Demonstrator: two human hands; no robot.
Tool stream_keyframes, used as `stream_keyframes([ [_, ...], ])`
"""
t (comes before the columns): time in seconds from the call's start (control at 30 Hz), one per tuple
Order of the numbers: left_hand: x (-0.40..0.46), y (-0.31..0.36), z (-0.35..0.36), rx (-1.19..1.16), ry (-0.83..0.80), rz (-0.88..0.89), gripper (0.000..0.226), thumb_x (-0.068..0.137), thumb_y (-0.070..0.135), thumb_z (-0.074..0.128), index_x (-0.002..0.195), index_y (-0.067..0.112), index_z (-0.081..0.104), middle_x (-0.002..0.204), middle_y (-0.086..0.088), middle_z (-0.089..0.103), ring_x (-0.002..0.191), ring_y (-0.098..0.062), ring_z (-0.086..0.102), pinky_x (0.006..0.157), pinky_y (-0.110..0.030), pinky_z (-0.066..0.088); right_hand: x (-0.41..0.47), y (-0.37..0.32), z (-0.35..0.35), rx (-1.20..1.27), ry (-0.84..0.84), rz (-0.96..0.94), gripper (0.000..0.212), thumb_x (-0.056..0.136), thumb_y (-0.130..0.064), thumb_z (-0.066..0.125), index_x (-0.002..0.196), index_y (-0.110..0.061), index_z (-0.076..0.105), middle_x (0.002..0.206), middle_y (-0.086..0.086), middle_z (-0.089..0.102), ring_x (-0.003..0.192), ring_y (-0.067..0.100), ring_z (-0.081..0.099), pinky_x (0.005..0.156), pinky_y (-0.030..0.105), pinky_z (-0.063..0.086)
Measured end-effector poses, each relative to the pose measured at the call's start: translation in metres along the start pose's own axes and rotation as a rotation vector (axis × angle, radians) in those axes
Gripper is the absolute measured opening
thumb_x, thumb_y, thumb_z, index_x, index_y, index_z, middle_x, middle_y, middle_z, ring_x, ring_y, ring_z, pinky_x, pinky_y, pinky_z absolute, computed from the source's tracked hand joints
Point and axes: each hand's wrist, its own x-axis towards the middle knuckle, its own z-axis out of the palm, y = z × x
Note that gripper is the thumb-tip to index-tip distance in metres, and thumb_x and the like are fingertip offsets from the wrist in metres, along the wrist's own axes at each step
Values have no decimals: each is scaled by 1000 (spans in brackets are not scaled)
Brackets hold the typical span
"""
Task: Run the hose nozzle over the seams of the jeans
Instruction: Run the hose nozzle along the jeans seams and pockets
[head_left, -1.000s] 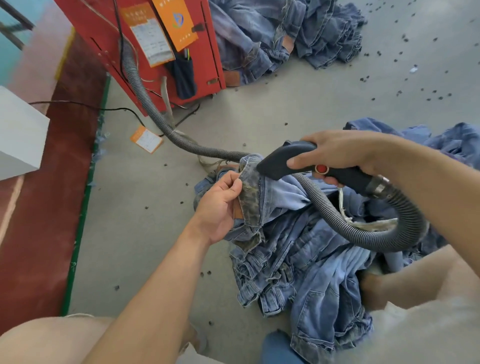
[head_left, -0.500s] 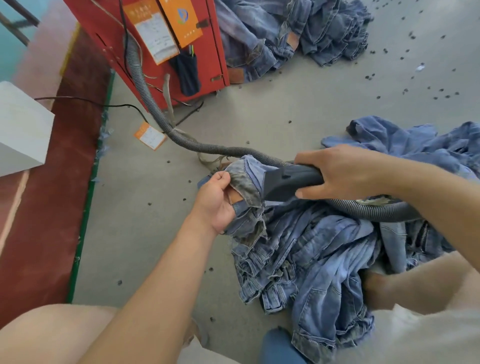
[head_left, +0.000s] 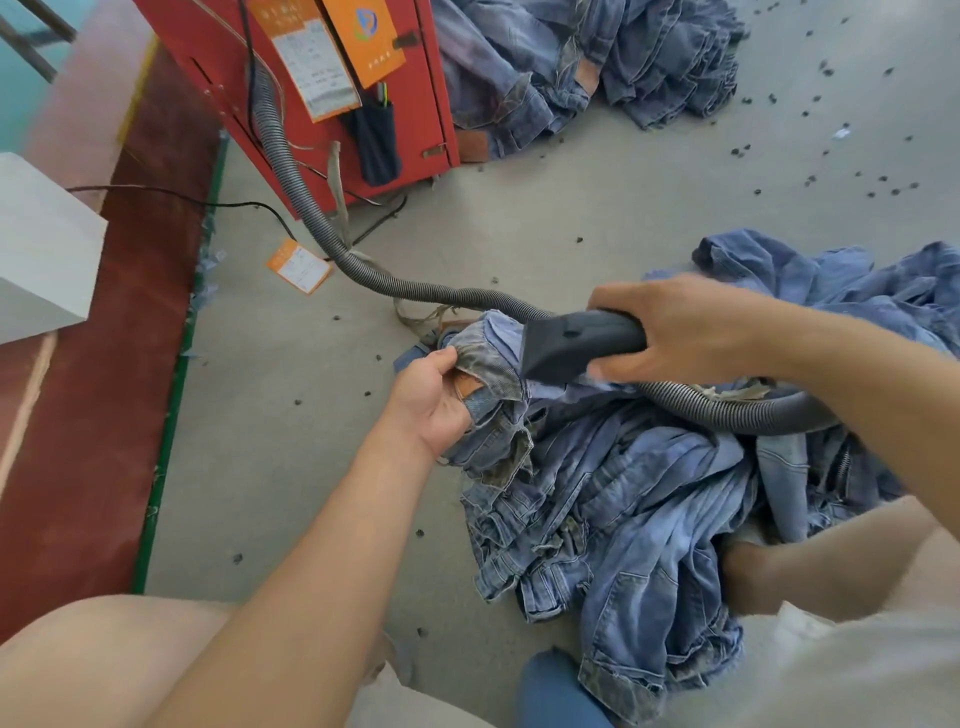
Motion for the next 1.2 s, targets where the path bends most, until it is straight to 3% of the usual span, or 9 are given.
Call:
stream_keyframes([
  [0.1,-1,-3,4,2,-18,-12,39,113,16,28,138,-3,53,139,-32,58,132,-43,56,112,-58,43,7,-11,21,18,-26,-3,24,89,-53,70,99,-39,54,71,-16,65,64,2,62,52,20,37],
  [0.2,0,-2,4,-11,-16,-17,40,113,19,32,139,-2,55,139,-27,60,132,-42,57,113,-59,43,22,-12,28,115,197,150,38,93,-49,68,120,-27,54,93,-4,69,73,15,63,57,27,41],
  [0.33,-9,6,10,-137,-21,8,24,106,7,40,105,-9,59,102,-27,72,92,-39,74,87,-56,59,19,-6,24,339,401,202,82,95,-42,70,156,-44,15,105,18,66,82,37,66,74,43,52],
  [0.5,-8,11,22,-242,40,-2,28,94,-13,39,117,-15,55,121,-29,61,118,-41,65,105,-44,54,25,-15,42,342,309,272,63,76,-88,59,131,-62,41,100,1,42,71,23,61,61,28,44],
  [0.6,-8,7,29,-212,32,-53,21,99,-12,41,109,-12,59,108,-27,65,92,-36,70,96,-40,59,33,-10,57,242,309,318,72,63,-95,62,116,-49,47,95,-3,39,73,19,55,63,30,43],
  [0.73,-5,3,26,-85,-36,-92,28,107,2,43,129,-5,59,128,-23,67,124,-37,63,104,-51,52,43,-2,70,175,287,326,53,76,-78,70,108,-42,47,92,4,47,75,21,55,63,33,41],
  [0.93,-6,-5,14,12,-163,-134,42,110,19,44,149,5,50,141,-24,61,131,-40,59,96,-58,51,54,20,70,148,373,300,20,96,-43,65,104,-36,48,73,4,57,73,25,53,52,29,31],
  [1.07,-7,-8,10,112,-201,-144,45,96,27,68,133,3,64,133,-24,66,123,-40,65,109,-56,48,52,34,73,161,361,325,30,90,-27,69,109,-32,46,71,5,59,91,27,47,53,30,29],
  [1.2,-3,-12,9,183,-83,-60,17,94,6,67,89,12,82,104,-18,77,91,-32,76,91,-51,59,48,32,75,179,341,301,25,92,-24,62,110,-33,47,71,5,59,88,28,49,54,30,30],
])
